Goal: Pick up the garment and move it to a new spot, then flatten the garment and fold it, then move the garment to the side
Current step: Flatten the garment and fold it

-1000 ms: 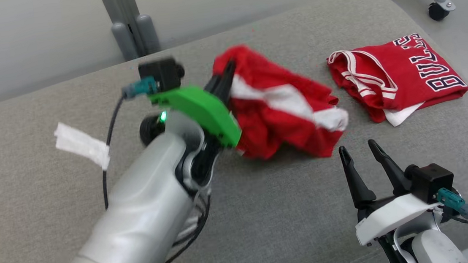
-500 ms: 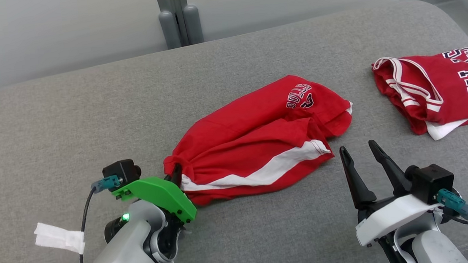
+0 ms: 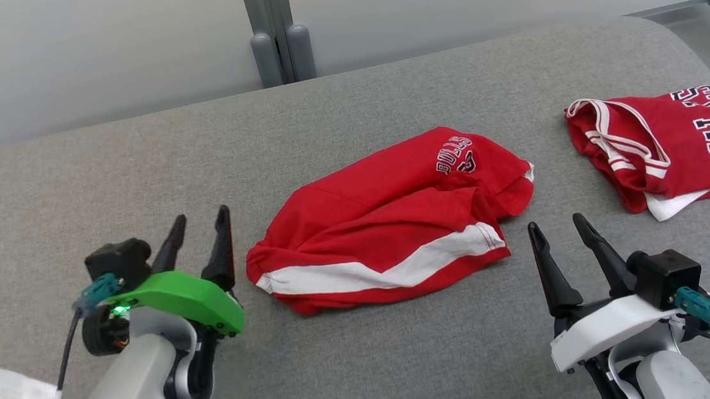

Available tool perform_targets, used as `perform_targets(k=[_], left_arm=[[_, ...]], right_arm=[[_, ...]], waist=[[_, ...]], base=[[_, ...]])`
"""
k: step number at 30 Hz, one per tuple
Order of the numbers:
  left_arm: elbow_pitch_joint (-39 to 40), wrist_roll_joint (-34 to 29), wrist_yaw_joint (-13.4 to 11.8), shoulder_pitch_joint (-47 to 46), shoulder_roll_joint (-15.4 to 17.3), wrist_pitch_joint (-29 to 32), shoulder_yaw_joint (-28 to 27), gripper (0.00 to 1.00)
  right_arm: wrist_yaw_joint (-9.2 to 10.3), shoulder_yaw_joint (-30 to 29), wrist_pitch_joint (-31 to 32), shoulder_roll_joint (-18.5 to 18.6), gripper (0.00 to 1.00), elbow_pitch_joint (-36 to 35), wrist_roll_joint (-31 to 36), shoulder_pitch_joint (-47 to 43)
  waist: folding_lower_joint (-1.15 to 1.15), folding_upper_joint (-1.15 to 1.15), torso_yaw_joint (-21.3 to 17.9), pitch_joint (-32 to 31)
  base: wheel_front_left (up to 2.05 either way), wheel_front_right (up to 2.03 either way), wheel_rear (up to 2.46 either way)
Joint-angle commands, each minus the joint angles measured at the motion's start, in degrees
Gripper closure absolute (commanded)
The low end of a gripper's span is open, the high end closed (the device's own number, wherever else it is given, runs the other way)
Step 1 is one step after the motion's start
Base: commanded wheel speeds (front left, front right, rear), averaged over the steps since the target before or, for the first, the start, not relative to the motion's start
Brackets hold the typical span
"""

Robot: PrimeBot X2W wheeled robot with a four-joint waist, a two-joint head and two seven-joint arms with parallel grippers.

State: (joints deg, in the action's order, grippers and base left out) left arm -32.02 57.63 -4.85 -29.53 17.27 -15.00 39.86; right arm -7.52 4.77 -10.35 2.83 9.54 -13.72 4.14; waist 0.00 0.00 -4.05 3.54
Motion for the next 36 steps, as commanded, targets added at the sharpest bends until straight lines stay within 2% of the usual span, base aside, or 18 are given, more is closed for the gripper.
perform_targets(k=[1, 6, 12, 16, 26, 36], left_arm=[[2.98, -4.27, -0.88, 3.50, 0.62, -0.14, -2.87, 0.00], [13.66, -18.05, -2.16, 12.18, 0.65, -0.09, -12.78, 0.00], [21.27, -29.65, -1.53, 21.93, -2.50, -0.10, -23.09, 0.00], [23.95, -35.25, 0.03, 27.27, -6.16, -0.11, -29.13, 0.00], [23.27, -41.78, 6.01, 34.08, -12.18, -0.11, -37.54, 0.00], [22.20, -44.09, 8.93, 34.65, -14.03, -0.11, -40.37, 0.00]], right_arm=[[0.07, -0.27, 0.19, 0.11, 0.00, -0.39, 0.47, -0.26], [0.07, -0.62, 0.86, 0.12, 0.00, -0.63, 0.84, 0.00], [0.07, -0.26, 2.04, 0.11, 0.00, -0.10, 1.12, 0.57], [0.07, -0.15, 2.46, 0.14, 0.00, 0.89, 1.55, 1.05], [0.07, -0.85, 1.26, 0.40, 0.00, 4.27, 1.68, 0.77], [0.07, -1.30, 1.09, 0.28, 0.00, 4.63, 1.65, 0.06]], waist=[[0.00, 0.00, 0.06, -0.11], [0.00, 0.00, 0.19, -0.63], [0.00, 0.00, 0.15, -1.89], [0.00, 0.00, 0.06, -2.78], [0.00, 0.00, 1.28, -4.68], [0.00, 0.00, 3.20, -5.14]], base=[[0.00, 0.00, 0.00], [0.00, 0.00, 0.00], [0.00, 0.00, 0.00], [0.00, 0.00, 0.00], [0.00, 0.00, 0.00], [0.00, 0.00, 0.00]])
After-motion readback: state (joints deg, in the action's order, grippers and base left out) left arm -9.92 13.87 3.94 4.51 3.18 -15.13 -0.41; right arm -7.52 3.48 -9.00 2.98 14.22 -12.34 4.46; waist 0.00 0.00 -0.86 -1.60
